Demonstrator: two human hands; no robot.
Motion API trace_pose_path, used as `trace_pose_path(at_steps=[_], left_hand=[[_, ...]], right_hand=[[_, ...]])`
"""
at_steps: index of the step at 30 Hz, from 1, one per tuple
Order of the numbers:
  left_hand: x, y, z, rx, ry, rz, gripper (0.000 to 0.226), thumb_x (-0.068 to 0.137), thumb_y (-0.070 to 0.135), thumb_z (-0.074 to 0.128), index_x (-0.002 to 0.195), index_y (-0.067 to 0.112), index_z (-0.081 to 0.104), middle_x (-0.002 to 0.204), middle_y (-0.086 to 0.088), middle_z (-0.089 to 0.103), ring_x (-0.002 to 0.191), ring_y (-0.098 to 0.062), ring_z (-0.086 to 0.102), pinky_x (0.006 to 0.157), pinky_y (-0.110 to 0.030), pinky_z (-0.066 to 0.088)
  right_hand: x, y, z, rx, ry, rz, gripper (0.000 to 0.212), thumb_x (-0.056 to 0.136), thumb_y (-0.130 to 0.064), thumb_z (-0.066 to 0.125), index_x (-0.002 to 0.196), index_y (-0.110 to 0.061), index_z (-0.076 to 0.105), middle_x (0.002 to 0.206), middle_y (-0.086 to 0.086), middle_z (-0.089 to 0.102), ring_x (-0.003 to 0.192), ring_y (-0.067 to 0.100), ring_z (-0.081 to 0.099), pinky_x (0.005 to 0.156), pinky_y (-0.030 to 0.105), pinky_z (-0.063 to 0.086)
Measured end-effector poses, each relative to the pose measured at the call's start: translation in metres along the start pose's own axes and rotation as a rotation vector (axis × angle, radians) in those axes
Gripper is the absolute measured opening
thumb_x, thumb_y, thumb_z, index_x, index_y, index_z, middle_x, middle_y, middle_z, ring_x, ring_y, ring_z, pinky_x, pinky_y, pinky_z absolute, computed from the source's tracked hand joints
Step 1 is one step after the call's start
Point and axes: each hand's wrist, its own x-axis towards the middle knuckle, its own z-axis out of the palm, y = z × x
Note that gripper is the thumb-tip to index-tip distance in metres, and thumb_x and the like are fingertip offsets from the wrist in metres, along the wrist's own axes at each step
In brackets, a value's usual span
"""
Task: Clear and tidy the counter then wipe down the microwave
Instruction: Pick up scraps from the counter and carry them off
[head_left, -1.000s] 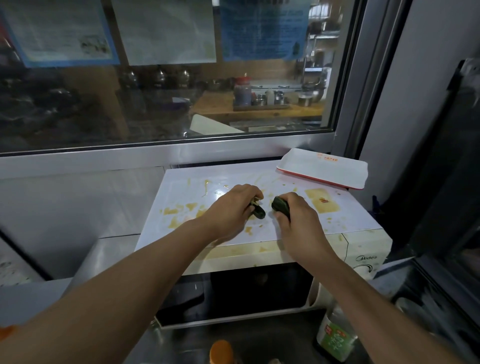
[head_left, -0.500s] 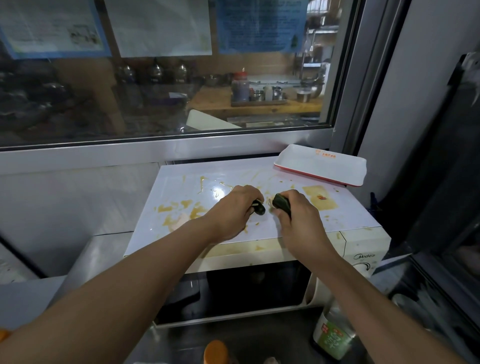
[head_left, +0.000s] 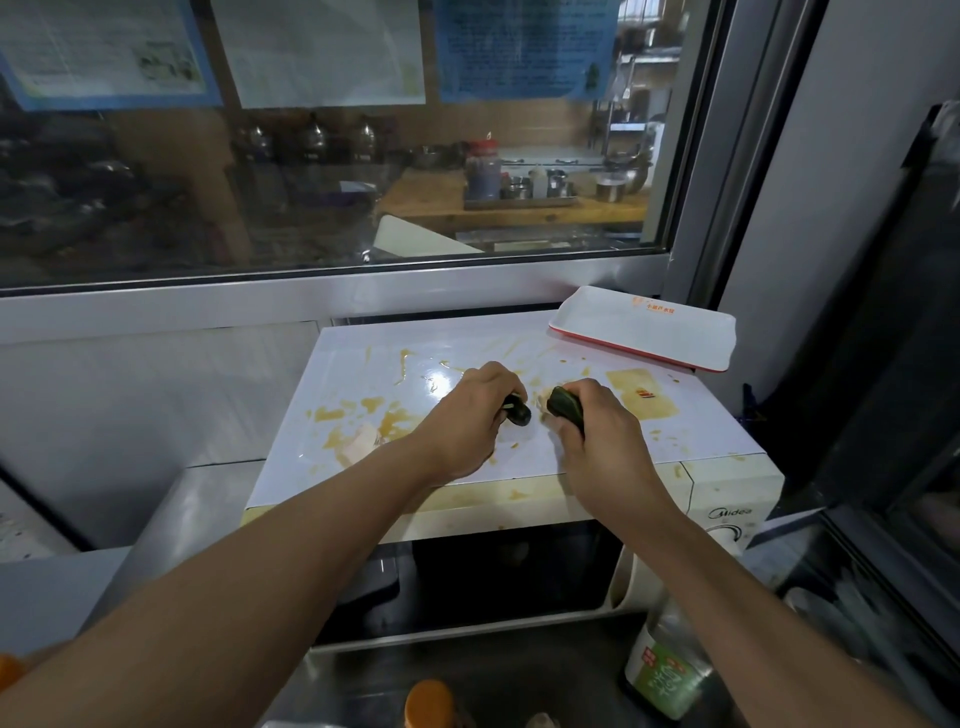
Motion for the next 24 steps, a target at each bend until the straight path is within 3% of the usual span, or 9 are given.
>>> trace_pose_path(at_steps=[5,8,13,24], left_hand=[[-0.002,-0.002,-0.005,-0.055,0.013,-0.044,0.028,0.089,-0.008,0.040,0.105,0.009,0.057,0.110,-0.004,0.053,0.098,-0.022,0.053,0.086,-0.032,0.047],[-0.006,-0.005,-0.009,-0.056,0.032,-0.050,0.026,0.090,-0.005,0.041,0.103,0.010,0.057,0.107,-0.004,0.053,0.094,-0.016,0.049,0.080,-0.015,0.042],[-0.009,-0.004,-0.018,-0.036,0.029,-0.099,0.026,0.092,-0.001,0.040,0.108,0.009,0.057,0.110,-0.006,0.054,0.100,-0.022,0.051,0.085,-0.033,0.044],[-0.028,0.011,-0.046,-0.069,0.057,-0.265,0.024,0.096,0.005,0.042,0.115,0.010,0.057,0.115,-0.009,0.055,0.103,-0.023,0.053,0.087,-0.028,0.042]], right_hand=[[0.000,-0.001,-0.001,0.008,0.008,-0.006,0.018,0.096,-0.015,0.048,0.113,-0.012,0.050,0.108,0.003,0.054,0.095,0.019,0.052,0.082,0.038,0.045],[0.000,-0.004,-0.001,-0.001,0.003,-0.008,0.018,0.096,-0.014,0.047,0.114,-0.011,0.049,0.109,0.004,0.054,0.096,0.020,0.051,0.083,0.039,0.045],[-0.001,-0.009,0.001,0.002,-0.006,-0.019,0.019,0.096,-0.014,0.047,0.114,-0.010,0.050,0.111,0.005,0.054,0.096,0.021,0.051,0.083,0.038,0.044],[-0.010,-0.024,-0.008,-0.023,-0.036,-0.037,0.021,0.097,-0.012,0.045,0.117,-0.009,0.048,0.114,0.007,0.052,0.099,0.022,0.049,0.082,0.034,0.042]])
